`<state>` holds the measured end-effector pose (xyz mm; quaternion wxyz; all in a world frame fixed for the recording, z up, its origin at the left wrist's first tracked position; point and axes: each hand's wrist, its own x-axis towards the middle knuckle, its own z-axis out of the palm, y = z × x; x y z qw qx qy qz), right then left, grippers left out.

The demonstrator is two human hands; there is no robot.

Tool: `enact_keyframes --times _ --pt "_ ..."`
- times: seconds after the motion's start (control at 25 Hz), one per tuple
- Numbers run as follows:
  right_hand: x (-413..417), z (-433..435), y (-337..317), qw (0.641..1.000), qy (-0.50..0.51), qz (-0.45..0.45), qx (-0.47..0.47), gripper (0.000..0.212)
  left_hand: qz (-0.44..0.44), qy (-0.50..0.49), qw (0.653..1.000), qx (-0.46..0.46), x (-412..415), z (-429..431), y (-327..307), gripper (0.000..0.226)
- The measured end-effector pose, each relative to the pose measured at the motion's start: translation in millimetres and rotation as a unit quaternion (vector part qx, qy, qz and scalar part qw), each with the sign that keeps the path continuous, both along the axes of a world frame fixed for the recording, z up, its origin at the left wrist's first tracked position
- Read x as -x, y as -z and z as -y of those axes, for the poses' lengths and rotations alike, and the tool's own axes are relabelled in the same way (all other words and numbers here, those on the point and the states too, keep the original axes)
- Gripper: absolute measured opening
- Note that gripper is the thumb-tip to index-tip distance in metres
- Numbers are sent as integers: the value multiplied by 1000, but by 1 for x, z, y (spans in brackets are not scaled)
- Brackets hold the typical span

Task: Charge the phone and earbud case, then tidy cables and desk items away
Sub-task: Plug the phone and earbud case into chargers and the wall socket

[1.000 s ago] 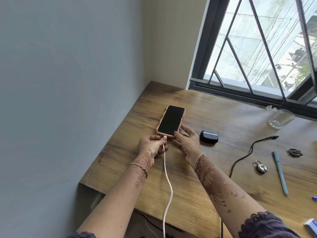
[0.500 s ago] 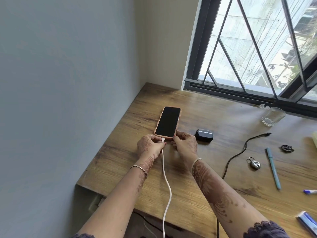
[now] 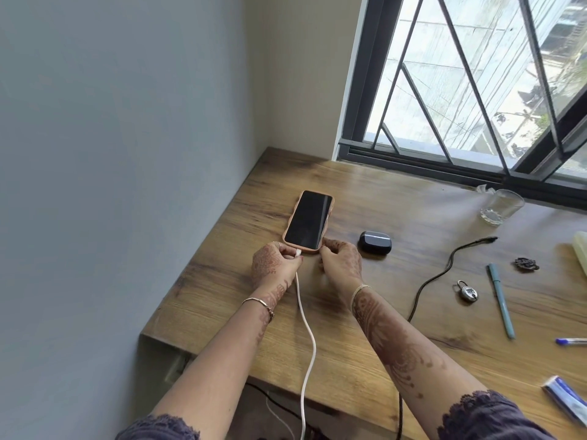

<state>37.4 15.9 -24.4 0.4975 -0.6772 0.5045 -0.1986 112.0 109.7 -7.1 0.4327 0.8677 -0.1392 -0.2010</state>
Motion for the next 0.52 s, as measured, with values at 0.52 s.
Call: enact_keyframes --times 0.52 --pt "36 -3 -21 991 97 95 14 25 20 45 995 88 13 9 -21 11"
